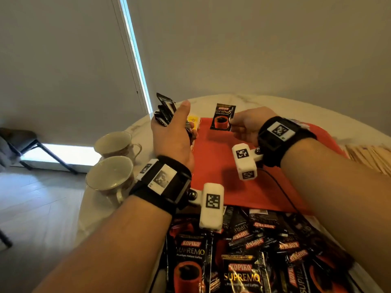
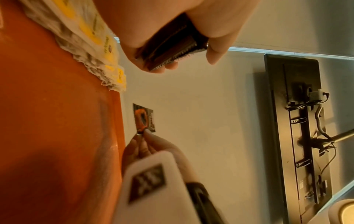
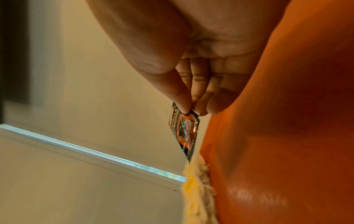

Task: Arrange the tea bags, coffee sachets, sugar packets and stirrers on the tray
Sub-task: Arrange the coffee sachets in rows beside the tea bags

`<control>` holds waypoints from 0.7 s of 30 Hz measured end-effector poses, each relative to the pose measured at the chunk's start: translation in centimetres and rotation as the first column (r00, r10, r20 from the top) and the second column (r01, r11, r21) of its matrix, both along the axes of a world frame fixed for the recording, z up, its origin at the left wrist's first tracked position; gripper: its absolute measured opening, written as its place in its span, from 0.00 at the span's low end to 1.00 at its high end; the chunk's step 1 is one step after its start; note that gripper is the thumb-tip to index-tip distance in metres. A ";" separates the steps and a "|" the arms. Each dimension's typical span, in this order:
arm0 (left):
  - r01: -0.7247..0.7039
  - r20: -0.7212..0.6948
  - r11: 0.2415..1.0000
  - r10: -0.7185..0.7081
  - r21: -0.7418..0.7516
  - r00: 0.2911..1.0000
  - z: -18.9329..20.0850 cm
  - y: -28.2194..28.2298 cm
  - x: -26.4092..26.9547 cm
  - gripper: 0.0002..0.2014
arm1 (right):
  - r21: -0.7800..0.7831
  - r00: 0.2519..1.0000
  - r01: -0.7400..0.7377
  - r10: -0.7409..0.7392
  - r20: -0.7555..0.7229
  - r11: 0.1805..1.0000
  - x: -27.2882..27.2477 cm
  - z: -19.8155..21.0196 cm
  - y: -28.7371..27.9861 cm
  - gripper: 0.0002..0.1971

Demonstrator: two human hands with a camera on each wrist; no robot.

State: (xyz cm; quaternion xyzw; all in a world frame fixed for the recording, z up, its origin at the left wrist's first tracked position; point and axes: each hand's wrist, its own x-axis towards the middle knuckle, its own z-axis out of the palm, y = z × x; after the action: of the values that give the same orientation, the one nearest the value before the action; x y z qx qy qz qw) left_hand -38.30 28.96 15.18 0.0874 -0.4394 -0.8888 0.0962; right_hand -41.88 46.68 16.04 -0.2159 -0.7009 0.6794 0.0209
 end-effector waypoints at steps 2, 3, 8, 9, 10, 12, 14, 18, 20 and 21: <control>-0.011 0.004 1.000 0.011 0.002 1.000 -0.1 0.0 -0.2 0.26 | 0.058 0.999 -0.009 0.007 0.046 0.998 -1.8 -0.4 -0.2 0.03; -0.016 0.005 1.000 0.016 0.003 1.000 -0.2 0.1 -0.2 0.25 | 0.080 0.998 -0.015 0.010 0.062 0.997 -2.6 -0.6 -0.3 0.03; -0.018 0.004 0.999 0.019 -0.038 1.000 -0.4 0.2 -0.4 0.18 | 0.192 0.991 -0.057 0.033 0.127 0.980 -5.2 -0.5 -1.1 0.04; -0.017 0.002 0.999 0.017 -0.039 1.000 -0.4 0.2 -0.4 0.16 | 0.216 0.990 -0.066 0.037 0.137 0.974 -5.6 -0.6 -1.1 0.04; -0.013 0.000 0.999 0.013 -0.036 1.000 -0.4 0.2 -0.4 0.14 | 0.239 0.989 -0.073 0.038 0.146 0.968 -5.9 -0.7 -1.2 0.04; -0.010 0.001 0.999 0.010 -0.035 1.000 -0.4 0.2 -0.4 0.12 | 0.261 0.986 -0.089 0.047 0.161 0.961 -6.3 -0.7 -1.3 0.04; -0.012 0.001 0.998 0.012 -0.055 1.000 -0.3 0.2 -0.2 0.12 | 0.266 0.985 -0.094 0.051 0.166 0.960 -6.7 -0.8 -1.5 0.05; -0.028 0.017 0.995 0.030 -0.092 0.999 -0.2 0.3 -0.2 0.21 | 0.258 0.982 -0.100 0.054 0.181 0.961 -7.2 -0.9 -1.8 0.04; -0.036 0.026 0.993 0.039 -0.110 0.999 0.0 0.3 -0.1 0.23 | 0.262 0.982 -0.094 0.046 0.185 0.961 -7.3 -1.0 -1.9 0.03; -0.034 0.029 0.993 0.038 -0.114 0.999 0.0 0.3 -0.1 0.23 | 0.267 0.981 -0.094 0.044 0.188 0.959 -7.3 -1.1 -1.9 0.03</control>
State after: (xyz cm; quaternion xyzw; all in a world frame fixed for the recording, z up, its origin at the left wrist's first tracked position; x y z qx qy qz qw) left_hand -38.41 29.24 15.16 0.1034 -0.4891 -0.8590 0.1103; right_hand -49.19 44.78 14.97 -0.2469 -0.7946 0.5535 -0.0367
